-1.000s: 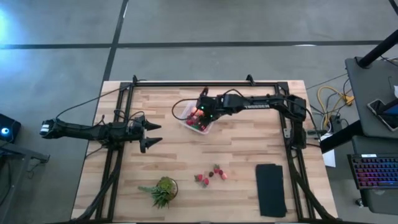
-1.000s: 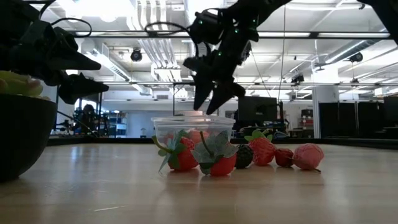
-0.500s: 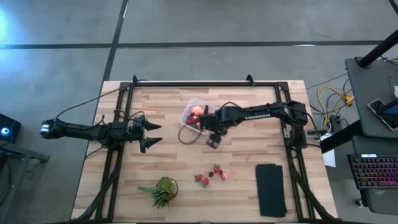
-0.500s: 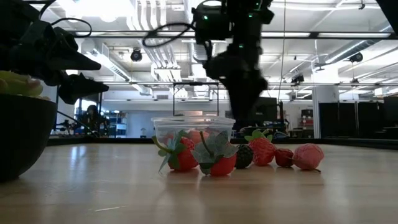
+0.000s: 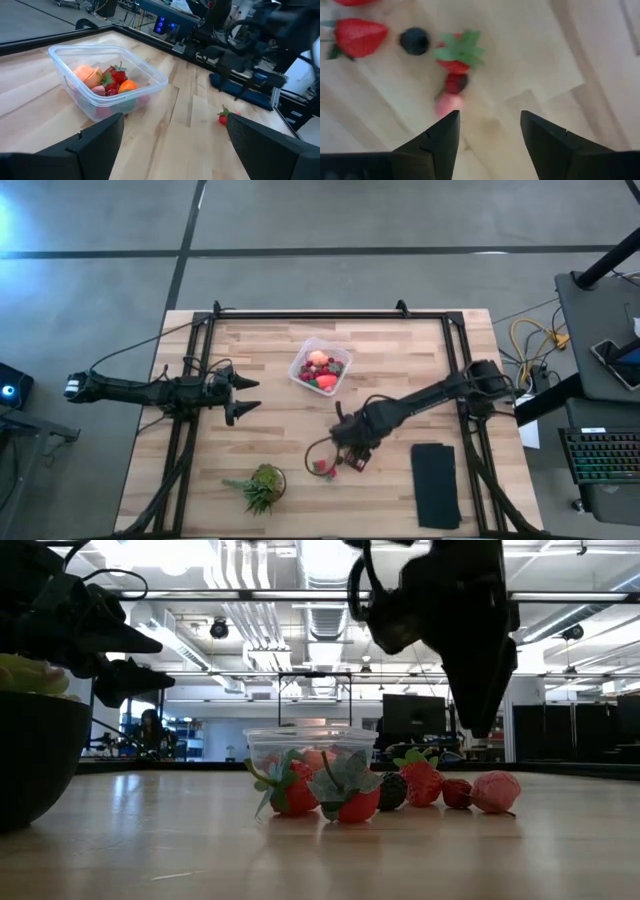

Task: Pick and placing Produce into tupperware
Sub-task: Put the pink peach into the transparent bin

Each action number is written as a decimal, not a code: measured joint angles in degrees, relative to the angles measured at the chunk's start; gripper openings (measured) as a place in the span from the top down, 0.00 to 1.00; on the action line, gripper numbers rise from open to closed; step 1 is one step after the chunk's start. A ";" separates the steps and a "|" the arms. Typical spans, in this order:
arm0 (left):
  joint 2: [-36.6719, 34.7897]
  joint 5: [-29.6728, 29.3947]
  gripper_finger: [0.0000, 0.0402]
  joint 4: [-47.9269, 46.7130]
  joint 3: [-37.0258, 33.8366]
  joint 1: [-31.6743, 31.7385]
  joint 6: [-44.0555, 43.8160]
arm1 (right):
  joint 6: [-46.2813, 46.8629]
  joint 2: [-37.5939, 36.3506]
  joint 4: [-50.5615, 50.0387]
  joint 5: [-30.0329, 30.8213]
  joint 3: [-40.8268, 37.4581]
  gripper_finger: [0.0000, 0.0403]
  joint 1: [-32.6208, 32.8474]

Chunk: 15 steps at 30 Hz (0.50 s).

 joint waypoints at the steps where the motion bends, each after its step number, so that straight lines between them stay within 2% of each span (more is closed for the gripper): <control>1: 0.00 0.00 0.16 -0.01 0.00 -0.02 0.00 | 0.68 0.00 0.67 -0.08 0.00 0.50 0.68; 9: -0.01 0.00 0.16 0.00 0.00 -0.01 0.00 | 4.28 1.03 2.22 -0.52 -0.43 0.37 4.09; 15: -0.02 -0.02 0.16 -0.01 0.00 -0.02 -0.02 | 8.32 3.04 5.63 -3.10 -0.72 0.36 3.98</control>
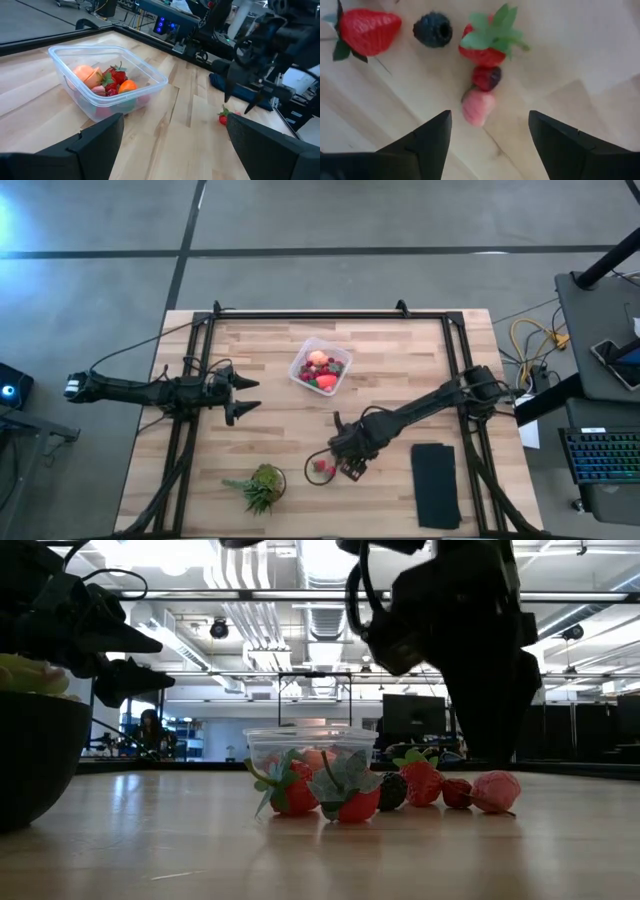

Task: Pick and placing Produce into tupperware
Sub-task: Put the pink peach into the transparent bin

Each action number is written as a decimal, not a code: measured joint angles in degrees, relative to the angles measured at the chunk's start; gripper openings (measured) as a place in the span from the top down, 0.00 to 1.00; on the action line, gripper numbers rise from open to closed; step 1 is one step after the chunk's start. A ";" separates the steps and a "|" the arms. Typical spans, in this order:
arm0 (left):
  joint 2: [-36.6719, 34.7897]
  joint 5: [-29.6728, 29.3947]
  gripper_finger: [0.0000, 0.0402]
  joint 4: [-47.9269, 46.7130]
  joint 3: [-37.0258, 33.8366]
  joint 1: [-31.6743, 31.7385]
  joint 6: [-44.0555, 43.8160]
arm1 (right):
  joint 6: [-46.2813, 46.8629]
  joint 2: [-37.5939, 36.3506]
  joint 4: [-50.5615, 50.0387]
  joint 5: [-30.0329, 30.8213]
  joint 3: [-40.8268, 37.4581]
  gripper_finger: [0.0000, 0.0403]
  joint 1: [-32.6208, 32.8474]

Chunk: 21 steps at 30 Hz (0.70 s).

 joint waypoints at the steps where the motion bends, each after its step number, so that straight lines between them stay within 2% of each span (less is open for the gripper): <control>1: 0.02 0.00 0.16 0.01 0.00 0.00 0.02 | 0.35 0.52 0.48 -0.58 0.00 0.36 0.05; 21: -0.01 0.02 0.16 0.02 0.00 0.02 0.02 | 7.75 5.70 3.39 -1.76 0.28 0.44 1.12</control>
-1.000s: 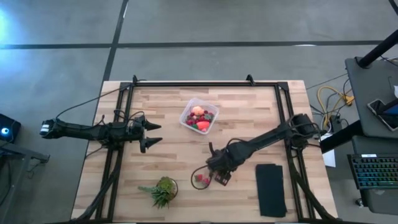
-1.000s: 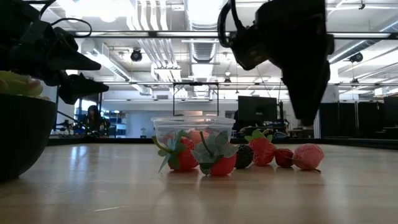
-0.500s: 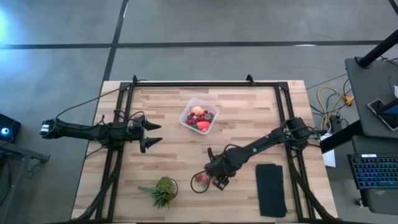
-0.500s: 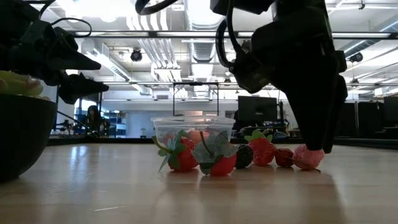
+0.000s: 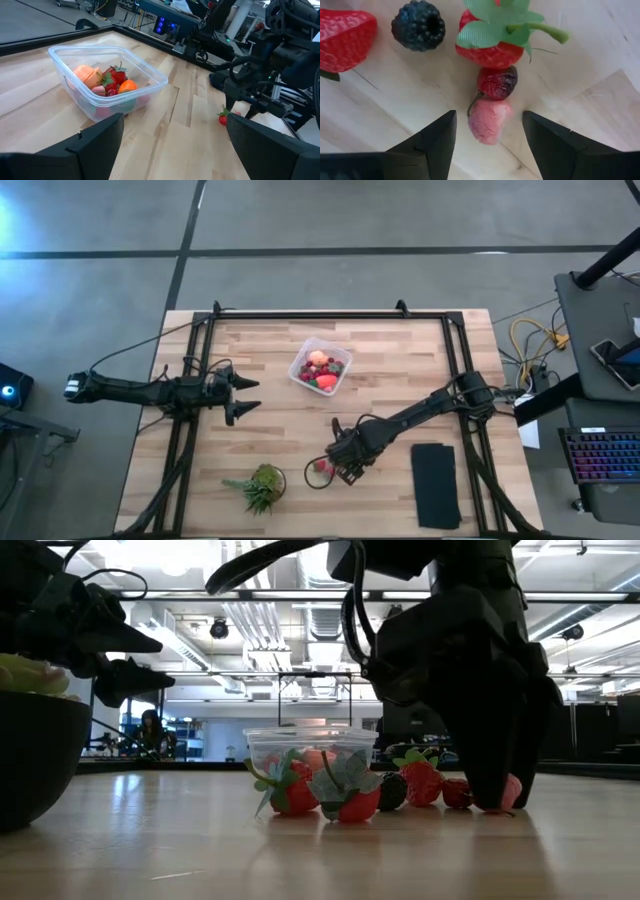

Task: Pick and placing Produce into tupperware
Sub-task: Put the pink peach into the transparent bin

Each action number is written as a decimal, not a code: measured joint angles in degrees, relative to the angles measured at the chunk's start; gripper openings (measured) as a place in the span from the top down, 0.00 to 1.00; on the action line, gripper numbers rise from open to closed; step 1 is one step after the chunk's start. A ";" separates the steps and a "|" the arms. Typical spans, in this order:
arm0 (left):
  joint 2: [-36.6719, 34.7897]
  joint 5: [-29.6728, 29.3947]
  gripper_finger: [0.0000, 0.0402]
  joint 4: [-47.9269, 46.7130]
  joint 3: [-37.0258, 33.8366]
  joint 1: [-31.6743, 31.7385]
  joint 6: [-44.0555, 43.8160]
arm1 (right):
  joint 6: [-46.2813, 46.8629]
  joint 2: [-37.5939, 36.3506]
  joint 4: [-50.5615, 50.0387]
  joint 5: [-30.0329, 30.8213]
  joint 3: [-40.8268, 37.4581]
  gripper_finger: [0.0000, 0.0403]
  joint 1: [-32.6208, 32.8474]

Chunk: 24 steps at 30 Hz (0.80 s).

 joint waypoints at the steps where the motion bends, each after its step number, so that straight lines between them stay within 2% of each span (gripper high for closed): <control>1: 0.00 -0.01 0.16 0.00 0.00 -0.02 -0.01 | -0.01 0.04 -0.03 0.08 -0.01 0.45 0.01; 5: 0.01 0.00 0.16 0.00 0.00 -0.02 0.00 | 0.00 -0.06 -0.18 1.59 -0.08 0.49 0.11; 17: 0.02 0.00 0.16 0.00 0.00 -0.02 -0.01 | -4.79 -0.17 -0.71 3.05 1.30 0.74 0.13; 21: 0.00 -0.02 0.16 0.00 0.00 0.00 0.00 | -6.00 -2.60 0.65 3.98 4.35 0.79 0.11; 24: 0.01 -0.01 0.16 -0.01 0.00 -0.02 0.00 | -6.60 -5.58 1.82 7.00 9.15 0.81 -0.09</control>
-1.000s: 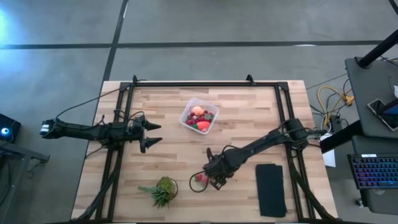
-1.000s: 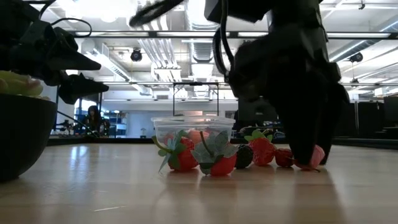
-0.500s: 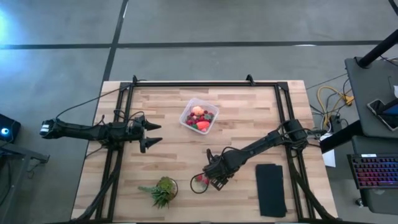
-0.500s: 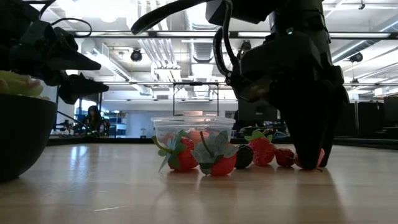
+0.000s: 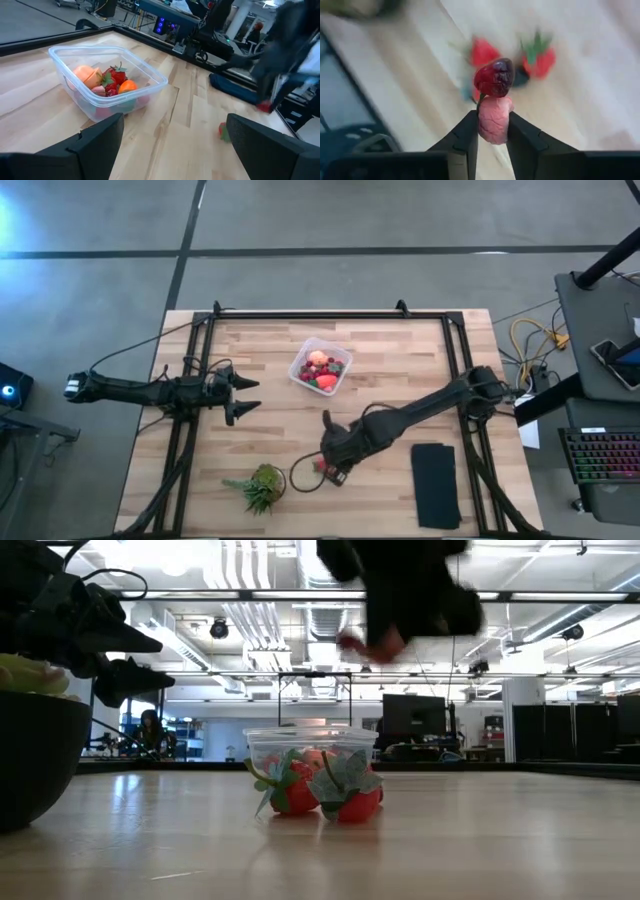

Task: Pick and placing Produce into tupperware
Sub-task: Put the pink peach into the transparent bin

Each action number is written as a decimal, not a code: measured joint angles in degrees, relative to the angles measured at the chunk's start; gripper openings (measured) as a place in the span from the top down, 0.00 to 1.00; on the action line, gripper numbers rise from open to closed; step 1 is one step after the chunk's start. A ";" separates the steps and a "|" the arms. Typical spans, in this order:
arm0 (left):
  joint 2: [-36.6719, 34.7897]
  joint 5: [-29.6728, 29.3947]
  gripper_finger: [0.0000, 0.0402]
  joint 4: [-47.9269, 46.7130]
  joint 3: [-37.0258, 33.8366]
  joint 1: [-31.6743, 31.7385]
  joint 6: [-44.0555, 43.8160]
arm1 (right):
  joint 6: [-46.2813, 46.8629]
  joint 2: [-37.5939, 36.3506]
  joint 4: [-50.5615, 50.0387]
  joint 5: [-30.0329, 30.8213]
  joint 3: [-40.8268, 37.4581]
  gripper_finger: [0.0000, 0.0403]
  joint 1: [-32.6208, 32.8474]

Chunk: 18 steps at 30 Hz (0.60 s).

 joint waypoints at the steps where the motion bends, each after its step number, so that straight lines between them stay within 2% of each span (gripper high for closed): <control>1: 0.02 -0.01 0.16 0.00 0.00 0.02 -0.01 | -0.54 -0.78 -0.42 1.64 1.45 0.81 -0.25; 4: -0.08 -0.01 0.16 -0.01 0.00 0.00 0.00 | -3.39 -1.69 -0.98 7.53 6.68 0.81 -2.25; 7: -0.06 0.01 0.16 0.01 0.00 0.02 0.00 | -8.99 -1.67 -1.94 12.74 10.46 0.81 -6.87; 13: 0.01 0.01 0.16 0.03 0.00 0.02 0.00 | -17.24 2.52 -2.67 13.22 12.02 0.80 -20.25; 18: 0.01 0.00 0.16 0.03 0.00 0.01 0.00 | -21.02 3.16 -4.06 11.92 11.59 0.80 -26.96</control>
